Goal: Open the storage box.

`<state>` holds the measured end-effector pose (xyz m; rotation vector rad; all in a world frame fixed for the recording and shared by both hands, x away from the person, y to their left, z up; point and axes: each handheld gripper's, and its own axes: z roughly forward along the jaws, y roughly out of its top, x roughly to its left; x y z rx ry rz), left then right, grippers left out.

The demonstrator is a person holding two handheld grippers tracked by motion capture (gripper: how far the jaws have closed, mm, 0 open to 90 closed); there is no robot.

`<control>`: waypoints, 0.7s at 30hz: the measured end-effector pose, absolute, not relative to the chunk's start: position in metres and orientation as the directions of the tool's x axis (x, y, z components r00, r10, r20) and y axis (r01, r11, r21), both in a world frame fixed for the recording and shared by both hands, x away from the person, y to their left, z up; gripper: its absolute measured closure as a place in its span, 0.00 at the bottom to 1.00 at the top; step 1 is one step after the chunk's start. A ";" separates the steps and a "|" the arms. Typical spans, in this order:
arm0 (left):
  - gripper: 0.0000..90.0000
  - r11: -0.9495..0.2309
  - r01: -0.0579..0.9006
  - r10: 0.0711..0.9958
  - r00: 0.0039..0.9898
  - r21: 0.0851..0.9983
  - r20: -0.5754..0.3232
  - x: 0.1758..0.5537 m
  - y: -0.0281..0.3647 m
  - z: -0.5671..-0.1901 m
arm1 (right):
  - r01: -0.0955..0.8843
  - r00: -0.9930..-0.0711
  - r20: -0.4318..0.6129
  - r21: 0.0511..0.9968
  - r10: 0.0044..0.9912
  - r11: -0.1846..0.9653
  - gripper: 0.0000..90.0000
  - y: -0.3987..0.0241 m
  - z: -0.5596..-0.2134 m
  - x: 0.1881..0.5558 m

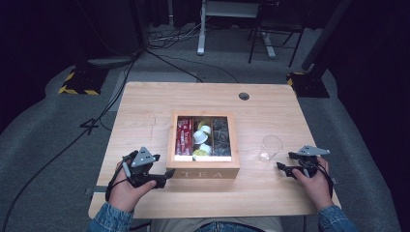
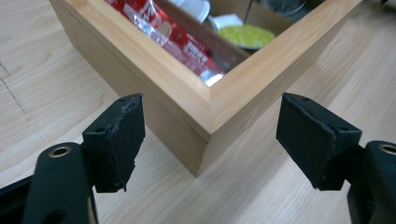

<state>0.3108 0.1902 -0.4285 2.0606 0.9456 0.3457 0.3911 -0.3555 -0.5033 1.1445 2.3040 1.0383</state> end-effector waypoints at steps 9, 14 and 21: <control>0.46 -0.436 0.524 0.713 0.697 0.732 -0.074 0.316 0.186 -0.445 | 0.528 -0.605 0.000 0.748 0.796 0.401 0.28 -0.356 -0.503 0.391; 0.61 -0.448 0.517 0.712 0.700 0.729 -0.058 0.316 0.185 -0.447 | 0.527 -0.606 -0.002 0.748 0.796 0.404 0.28 -0.356 -0.503 0.391; 0.68 -0.469 0.509 0.708 0.705 0.722 -0.038 0.315 0.186 -0.444 | 0.527 -0.606 -0.001 0.748 0.795 0.403 0.28 -0.356 -0.503 0.391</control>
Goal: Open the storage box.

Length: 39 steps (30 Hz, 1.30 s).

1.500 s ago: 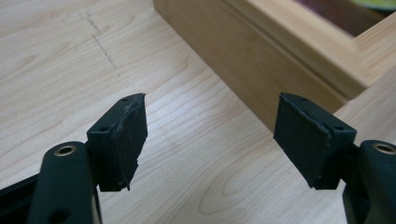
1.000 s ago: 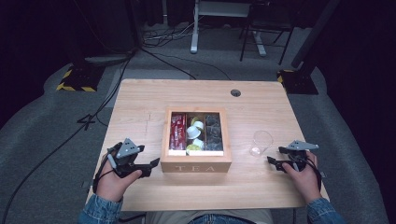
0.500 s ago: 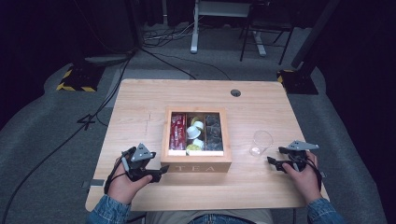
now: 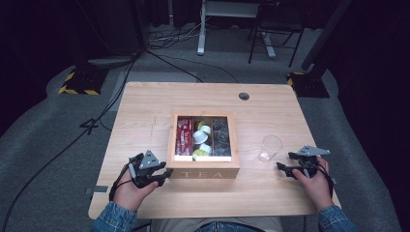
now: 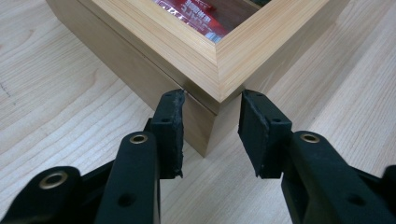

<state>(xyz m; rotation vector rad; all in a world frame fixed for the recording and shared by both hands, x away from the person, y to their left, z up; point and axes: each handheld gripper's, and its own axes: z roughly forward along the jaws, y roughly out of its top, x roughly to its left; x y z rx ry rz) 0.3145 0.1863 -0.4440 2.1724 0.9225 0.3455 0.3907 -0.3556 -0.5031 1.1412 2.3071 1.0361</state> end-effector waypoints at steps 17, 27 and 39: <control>0.79 -0.505 0.492 0.701 0.713 0.710 0.004 0.312 0.185 -0.435 | 0.527 -0.608 -0.002 0.747 0.794 0.405 0.28 -0.356 -0.503 0.391; 0.80 -0.473 0.460 0.706 0.708 0.752 0.011 0.310 0.189 -0.427 | 0.535 -0.619 0.013 0.739 0.785 0.410 0.23 -0.353 -0.502 0.387; 0.80 -0.430 0.432 0.715 0.699 0.792 0.007 0.313 0.189 -0.420 | 0.488 -0.627 -0.005 0.777 0.779 0.397 0.28 -0.348 -0.473 0.375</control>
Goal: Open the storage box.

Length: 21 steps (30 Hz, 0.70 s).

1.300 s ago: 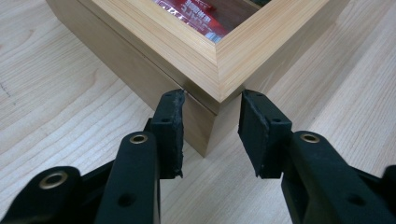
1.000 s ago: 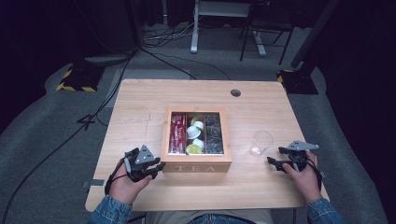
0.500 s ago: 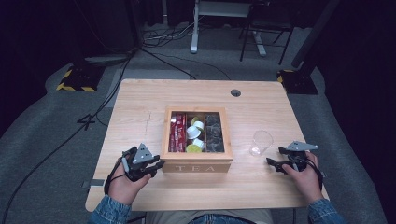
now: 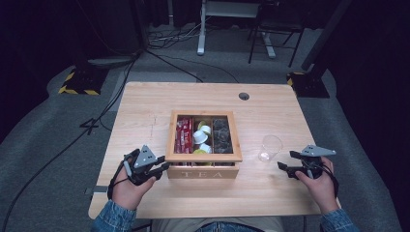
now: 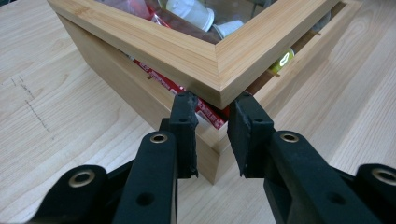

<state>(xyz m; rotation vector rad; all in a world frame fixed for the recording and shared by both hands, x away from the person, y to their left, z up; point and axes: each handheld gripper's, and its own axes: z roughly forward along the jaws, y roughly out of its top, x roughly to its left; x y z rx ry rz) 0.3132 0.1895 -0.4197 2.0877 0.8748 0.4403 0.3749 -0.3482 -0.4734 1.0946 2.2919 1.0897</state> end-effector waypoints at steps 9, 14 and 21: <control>0.76 -0.403 0.421 0.721 0.693 0.812 -0.002 0.318 0.190 -0.414 | 0.429 -0.678 -0.008 0.808 0.735 0.404 0.30 -0.327 -0.430 0.361; 0.74 -0.400 0.417 0.723 0.691 0.816 0.000 0.320 0.189 -0.413 | 0.386 -0.721 -0.022 0.817 0.692 0.428 0.27 -0.314 -0.405 0.360; 0.68 -0.399 0.424 0.723 0.691 0.813 -0.006 0.325 0.188 -0.411 | 0.320 -0.788 -0.052 0.817 0.613 0.480 0.25 -0.285 -0.378 0.361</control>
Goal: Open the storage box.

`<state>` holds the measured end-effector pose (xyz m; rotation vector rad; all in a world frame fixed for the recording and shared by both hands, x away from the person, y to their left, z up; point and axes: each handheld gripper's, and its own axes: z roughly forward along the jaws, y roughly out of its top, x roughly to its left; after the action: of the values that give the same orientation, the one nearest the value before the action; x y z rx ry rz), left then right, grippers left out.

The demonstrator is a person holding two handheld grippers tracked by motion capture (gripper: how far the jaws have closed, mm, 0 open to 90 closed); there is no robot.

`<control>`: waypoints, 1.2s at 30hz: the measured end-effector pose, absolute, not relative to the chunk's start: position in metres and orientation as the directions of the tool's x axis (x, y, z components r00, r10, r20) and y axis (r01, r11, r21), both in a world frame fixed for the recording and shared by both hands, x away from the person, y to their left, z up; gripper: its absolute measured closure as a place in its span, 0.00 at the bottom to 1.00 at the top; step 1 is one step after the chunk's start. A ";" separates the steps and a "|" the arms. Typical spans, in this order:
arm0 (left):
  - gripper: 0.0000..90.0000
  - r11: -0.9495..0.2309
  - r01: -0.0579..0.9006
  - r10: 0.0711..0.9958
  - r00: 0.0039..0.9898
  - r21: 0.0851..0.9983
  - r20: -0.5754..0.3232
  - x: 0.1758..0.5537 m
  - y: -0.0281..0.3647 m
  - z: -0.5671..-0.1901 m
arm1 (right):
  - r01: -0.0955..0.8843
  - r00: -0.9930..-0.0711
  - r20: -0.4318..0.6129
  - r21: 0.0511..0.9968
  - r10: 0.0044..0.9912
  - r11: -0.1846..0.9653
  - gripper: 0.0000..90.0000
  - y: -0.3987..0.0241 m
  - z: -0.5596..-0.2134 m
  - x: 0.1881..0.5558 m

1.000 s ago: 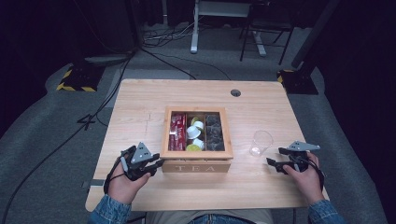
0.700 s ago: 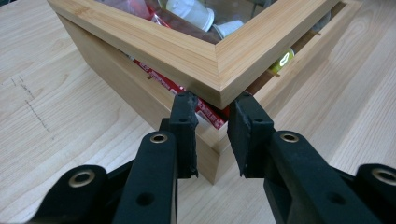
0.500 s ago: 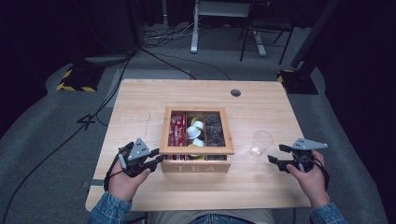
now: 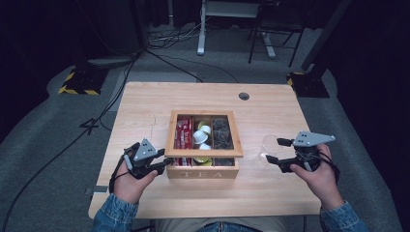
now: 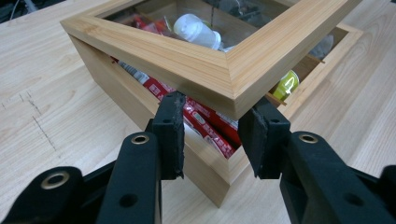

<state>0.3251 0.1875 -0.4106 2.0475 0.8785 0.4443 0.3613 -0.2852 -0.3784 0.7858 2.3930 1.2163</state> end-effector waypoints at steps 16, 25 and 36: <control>0.68 -0.375 0.422 0.732 0.681 0.825 -0.015 0.335 0.187 -0.403 | 0.230 -0.862 -0.089 0.808 0.499 0.542 0.18 -0.231 -0.378 0.371; 0.68 -0.372 0.426 0.732 0.681 0.824 -0.021 0.336 0.187 -0.401 | 0.194 -0.886 -0.117 0.786 0.450 0.586 0.18 -0.202 -0.383 0.378; 0.67 -0.382 0.424 0.733 0.680 0.821 -0.009 0.334 0.186 -0.404 | 0.171 -0.880 -0.144 0.792 0.452 0.586 0.23 -0.186 -0.392 0.390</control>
<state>0.3345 0.1859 -0.4035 2.0274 0.8912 0.4539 0.3900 -0.1862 -0.3923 0.5069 2.4885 1.1903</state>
